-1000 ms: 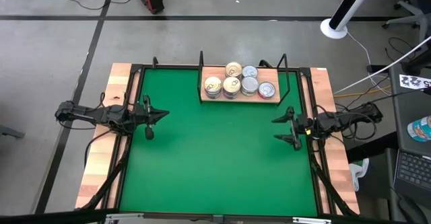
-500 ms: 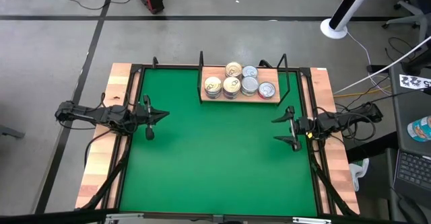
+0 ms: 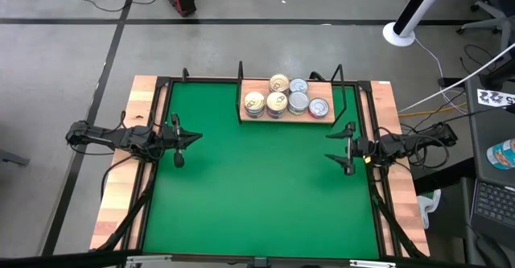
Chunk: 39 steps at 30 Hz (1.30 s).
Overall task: Stack canned seafood by type on shelf
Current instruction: Return to Home Position
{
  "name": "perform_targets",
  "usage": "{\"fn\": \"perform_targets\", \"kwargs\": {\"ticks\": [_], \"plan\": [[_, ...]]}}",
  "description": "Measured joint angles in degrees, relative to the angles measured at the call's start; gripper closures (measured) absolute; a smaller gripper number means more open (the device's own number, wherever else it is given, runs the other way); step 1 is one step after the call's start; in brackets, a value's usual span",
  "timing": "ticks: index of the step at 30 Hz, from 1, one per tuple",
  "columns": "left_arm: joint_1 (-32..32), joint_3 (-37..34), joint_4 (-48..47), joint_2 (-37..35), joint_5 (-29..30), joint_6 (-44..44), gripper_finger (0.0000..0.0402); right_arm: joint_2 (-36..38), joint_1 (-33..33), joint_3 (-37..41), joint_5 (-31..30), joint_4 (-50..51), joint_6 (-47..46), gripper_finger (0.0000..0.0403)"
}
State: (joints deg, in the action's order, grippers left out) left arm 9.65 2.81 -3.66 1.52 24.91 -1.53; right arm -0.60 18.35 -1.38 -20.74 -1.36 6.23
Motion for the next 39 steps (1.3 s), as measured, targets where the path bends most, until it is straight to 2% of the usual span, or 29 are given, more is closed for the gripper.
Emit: {"fn": "perform_targets", "kwargs": {"ticks": [7,13,39], "plan": [[0.0,0.0,0.0,0.0,0.0,0.0,0.0396,0.0,0.0,0.0,-9.1,-0.3,4.5,0.0091],[0.0,0.0,0.0,0.0,0.0,0.1,0.0396,0.0,0.0,0.0,-15.4,-0.3,4.6,0.0091],[0.0,0.0,0.0,0.0,0.0,-0.2,0.0396,0.0,0.0,0.1,-15.3,-1.8,4.6,0.0091]]}}
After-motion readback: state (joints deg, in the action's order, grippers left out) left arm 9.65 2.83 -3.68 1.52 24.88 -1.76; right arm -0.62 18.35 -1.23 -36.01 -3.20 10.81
